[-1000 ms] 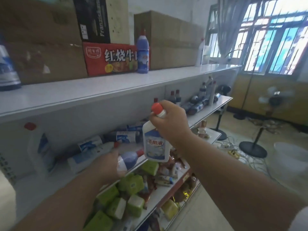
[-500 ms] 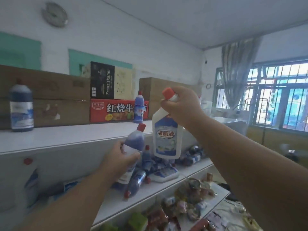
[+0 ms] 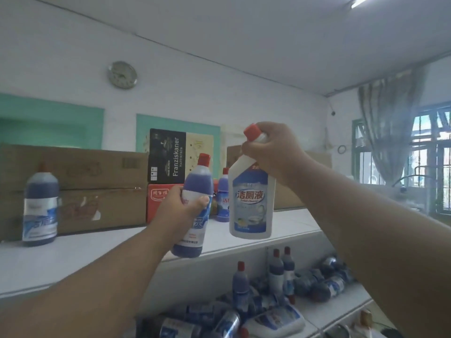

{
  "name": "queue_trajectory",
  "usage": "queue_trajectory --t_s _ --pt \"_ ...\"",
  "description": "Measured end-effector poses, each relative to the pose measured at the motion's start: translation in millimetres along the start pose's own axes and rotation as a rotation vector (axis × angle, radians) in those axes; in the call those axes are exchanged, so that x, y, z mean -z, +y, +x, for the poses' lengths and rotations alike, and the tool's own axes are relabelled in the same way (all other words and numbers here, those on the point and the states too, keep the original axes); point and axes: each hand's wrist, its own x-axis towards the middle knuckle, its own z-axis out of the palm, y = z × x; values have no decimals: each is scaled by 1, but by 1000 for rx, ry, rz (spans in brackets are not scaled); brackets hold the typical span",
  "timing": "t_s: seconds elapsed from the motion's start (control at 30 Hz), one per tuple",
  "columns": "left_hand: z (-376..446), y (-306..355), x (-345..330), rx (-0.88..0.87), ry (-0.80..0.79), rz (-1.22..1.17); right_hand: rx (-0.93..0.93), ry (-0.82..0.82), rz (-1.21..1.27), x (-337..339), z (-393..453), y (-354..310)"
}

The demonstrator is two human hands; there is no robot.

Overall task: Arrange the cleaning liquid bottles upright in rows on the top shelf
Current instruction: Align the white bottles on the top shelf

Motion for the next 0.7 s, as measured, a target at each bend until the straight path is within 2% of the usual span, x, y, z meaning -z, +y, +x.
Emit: queue_trajectory --t_s 0.17,0.43,0.57,0.7 --pt "48 -15 -24 -19 42 0 -51 -22 67 -9 40 48" --pt "87 -46 -54 73 115 63 -61 -169 178 -51 97 129" --pt "96 -56 -69 134 250 40 -55 -300 254 -67 123 159" --pt "101 -59 -77 154 347 126 -45 -398 346 -82 139 184"
